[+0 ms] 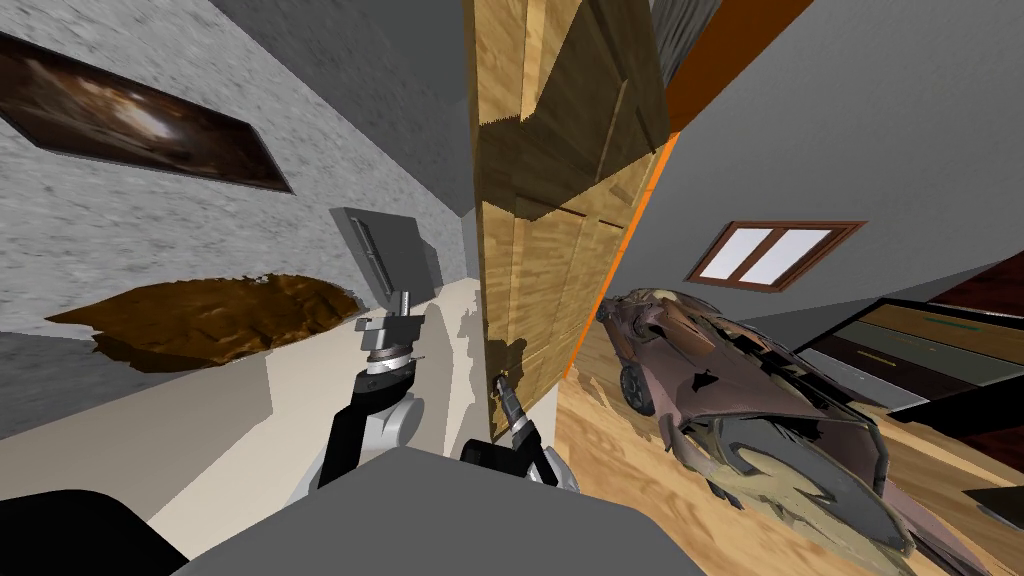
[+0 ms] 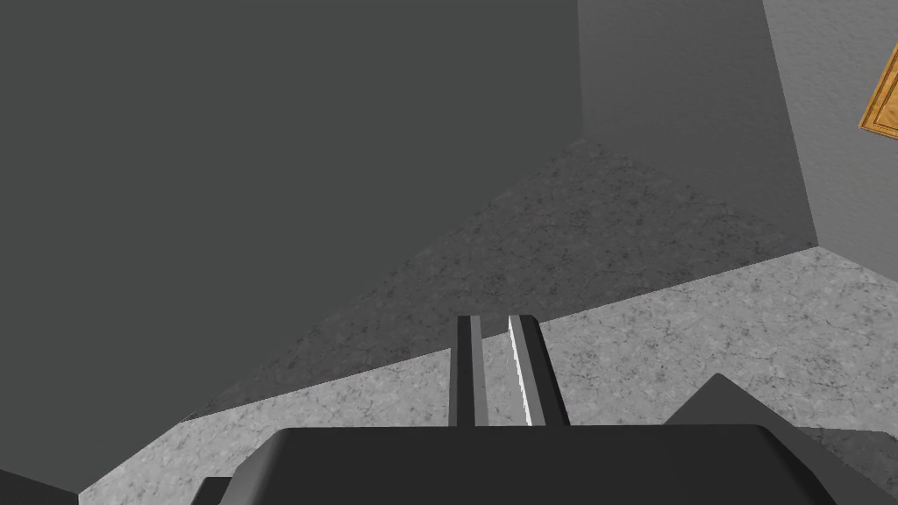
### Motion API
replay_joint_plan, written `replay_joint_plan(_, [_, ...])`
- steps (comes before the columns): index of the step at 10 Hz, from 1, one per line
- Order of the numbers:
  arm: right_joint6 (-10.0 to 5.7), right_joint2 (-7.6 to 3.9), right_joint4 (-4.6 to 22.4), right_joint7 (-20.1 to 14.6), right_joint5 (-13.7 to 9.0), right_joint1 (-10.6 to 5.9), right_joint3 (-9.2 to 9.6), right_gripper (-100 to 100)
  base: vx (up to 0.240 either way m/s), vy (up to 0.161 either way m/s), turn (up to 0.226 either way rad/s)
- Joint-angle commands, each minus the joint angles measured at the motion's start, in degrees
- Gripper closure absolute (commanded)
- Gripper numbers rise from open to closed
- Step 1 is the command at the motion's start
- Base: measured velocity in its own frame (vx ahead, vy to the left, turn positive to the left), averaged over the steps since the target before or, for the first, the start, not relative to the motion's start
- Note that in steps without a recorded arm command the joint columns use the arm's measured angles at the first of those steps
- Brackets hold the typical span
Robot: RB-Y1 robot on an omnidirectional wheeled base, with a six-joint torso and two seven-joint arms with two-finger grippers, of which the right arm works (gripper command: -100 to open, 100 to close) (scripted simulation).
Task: Push the door open
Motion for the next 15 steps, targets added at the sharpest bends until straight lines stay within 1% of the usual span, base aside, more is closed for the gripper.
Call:
replay_joint_plan(1, [0.15, -0.05, 0.08, -0.02, -0.01, 0.04, 0.0, 100, -0.033, -0.028, 0.015])
replay_joint_plan(5, [0.15, -0.05, 0.08, -0.02, -0.01, 0.04, 0.0, 100, -0.013, -0.012, -0.001])
replay_joint_plan(6, [0.27, -0.24, 0.56, 0.31, -0.25, -0.03, -1.34, 100, 0.07, 0.092, -0.032])
replay_joint_plan(9, [0.25, -0.11, 1.0, 0.7, -0.54, -0.2, -2.95, 100, 0.099, 0.157, -0.04])
replay_joint_plan(11, [0.23, 0.31, 1.51, 1.14, -0.88, -0.39, -4.8, 100, 0.103, 0.183, -0.045])
replay_joint_plan(12, [0.23, 0.45, 1.64, 1.25, -0.96, -0.44, -5.27, 100, 0.127, 0.156, -0.039])
replay_joint_plan(15, [0.2, 1.57, 2.31, 1.83, -1.4, -0.7, -7.7, 100, 0.115, 0.18, -0.046])
